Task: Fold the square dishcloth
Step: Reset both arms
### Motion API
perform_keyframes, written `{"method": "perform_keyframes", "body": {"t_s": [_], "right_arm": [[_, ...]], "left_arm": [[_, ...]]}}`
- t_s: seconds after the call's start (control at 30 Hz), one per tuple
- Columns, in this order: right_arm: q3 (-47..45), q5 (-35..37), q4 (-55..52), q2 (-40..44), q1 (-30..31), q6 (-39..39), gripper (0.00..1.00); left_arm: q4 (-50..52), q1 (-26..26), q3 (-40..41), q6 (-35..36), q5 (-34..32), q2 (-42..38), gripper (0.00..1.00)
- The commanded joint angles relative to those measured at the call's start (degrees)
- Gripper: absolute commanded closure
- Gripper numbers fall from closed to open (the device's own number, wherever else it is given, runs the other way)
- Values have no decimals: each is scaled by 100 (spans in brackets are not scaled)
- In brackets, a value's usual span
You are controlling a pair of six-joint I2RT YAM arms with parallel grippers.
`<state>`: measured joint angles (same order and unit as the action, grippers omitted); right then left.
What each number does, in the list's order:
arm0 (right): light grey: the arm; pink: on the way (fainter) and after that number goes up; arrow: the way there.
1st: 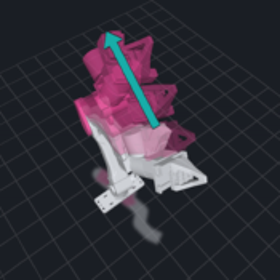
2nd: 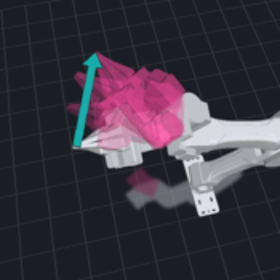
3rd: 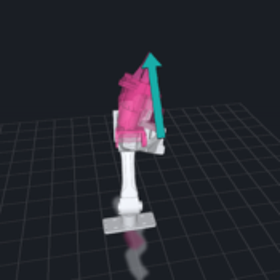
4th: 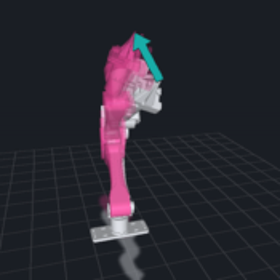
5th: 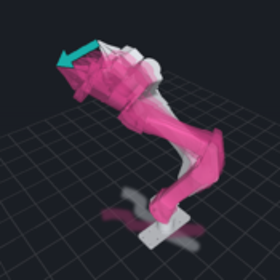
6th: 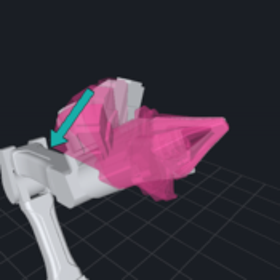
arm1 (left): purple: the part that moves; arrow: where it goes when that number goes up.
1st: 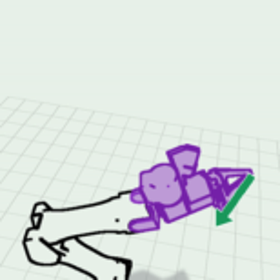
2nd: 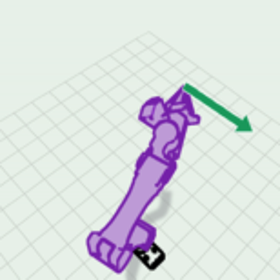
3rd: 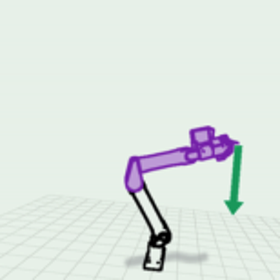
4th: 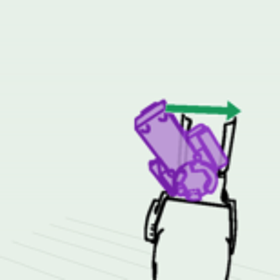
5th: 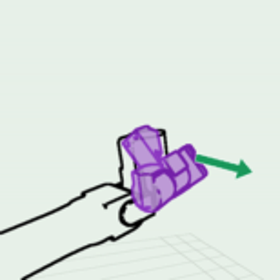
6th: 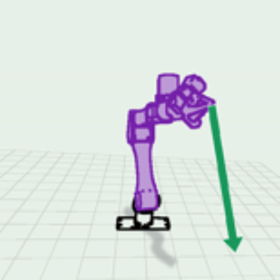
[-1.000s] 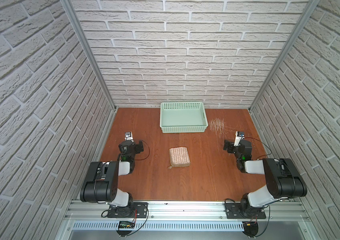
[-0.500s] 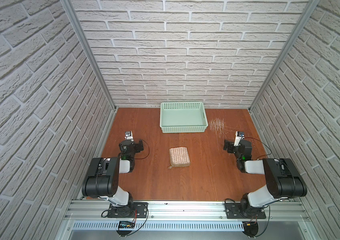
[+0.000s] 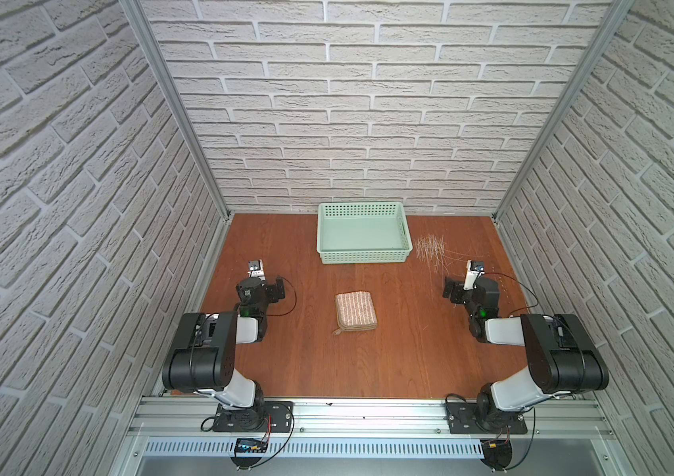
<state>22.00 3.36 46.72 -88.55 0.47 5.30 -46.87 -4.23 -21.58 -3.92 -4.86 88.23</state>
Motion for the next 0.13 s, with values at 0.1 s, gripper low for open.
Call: {"method": "perform_keyframes", "body": {"t_s": [0.1], "right_arm": [[120, -2, 171, 59, 15, -80, 1]], "left_arm": [[-282, -43, -83, 23, 50, 46, 2]]}}
